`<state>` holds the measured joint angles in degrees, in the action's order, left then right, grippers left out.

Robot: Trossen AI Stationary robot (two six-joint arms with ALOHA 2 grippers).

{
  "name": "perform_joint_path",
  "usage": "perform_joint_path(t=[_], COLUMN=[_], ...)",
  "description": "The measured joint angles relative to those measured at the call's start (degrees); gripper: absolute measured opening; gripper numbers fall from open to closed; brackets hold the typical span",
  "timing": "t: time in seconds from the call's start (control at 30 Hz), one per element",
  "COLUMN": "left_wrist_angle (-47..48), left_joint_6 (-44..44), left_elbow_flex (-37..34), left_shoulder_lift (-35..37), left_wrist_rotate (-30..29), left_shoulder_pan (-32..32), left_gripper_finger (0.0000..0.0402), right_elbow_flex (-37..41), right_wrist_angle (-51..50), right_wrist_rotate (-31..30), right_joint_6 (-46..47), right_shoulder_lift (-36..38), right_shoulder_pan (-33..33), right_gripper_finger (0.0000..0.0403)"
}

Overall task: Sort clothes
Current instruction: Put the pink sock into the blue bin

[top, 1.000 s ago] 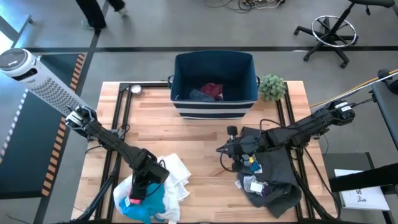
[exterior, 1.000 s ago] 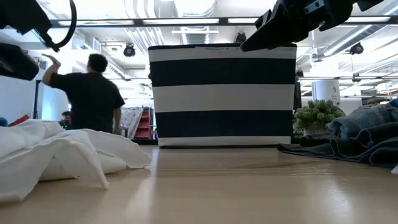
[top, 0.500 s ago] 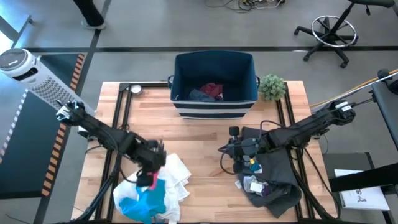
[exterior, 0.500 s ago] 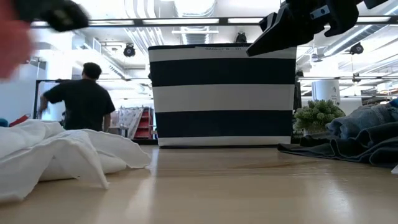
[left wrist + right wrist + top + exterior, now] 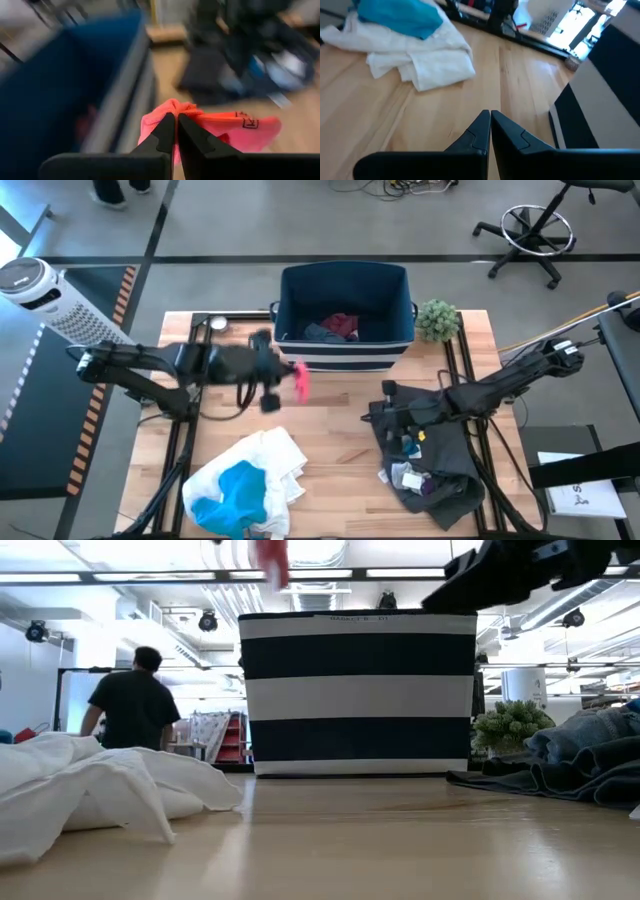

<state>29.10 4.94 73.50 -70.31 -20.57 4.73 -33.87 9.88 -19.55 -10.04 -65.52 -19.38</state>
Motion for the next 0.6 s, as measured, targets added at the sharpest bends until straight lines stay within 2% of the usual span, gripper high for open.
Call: perform_joint_path(t=[0.13, 0.23, 0.4, 0.6], left_wrist_angle=[-11.0, -17.9, -27.7, -31.9], left_joint_6=[10.4, 14.7, 15.0, 12.5], left_elbow_flex=[0.0, 0.0, 0.0, 0.0], left_shoulder_lift=[-1.4, -3.3, -7.4, -13.1], left_wrist_rotate=[0.6, 3.4, 15.2, 17.3], left_shoulder_pan=[-8.1, -14.4, -24.0, -31.0], left_gripper_finger=[0.0, 0.0, 0.0, 0.0], right_elbow_flex=[1.8, 2.0, 2.1, 2.1], right_wrist_angle=[1.6, 1.8, 2.8, 2.9], right_wrist_rotate=[0.0, 0.0, 0.0, -0.1], right_joint_6=[0.0, 0.0, -1.0, -1.4], right_shoulder_lift=[2.5, 3.3, 2.6, 1.7], right_shoulder_pan=[0.0, 0.0, 0.0, 0.0], right_gripper_finger=[0.0, 0.0, 0.0, 0.0])
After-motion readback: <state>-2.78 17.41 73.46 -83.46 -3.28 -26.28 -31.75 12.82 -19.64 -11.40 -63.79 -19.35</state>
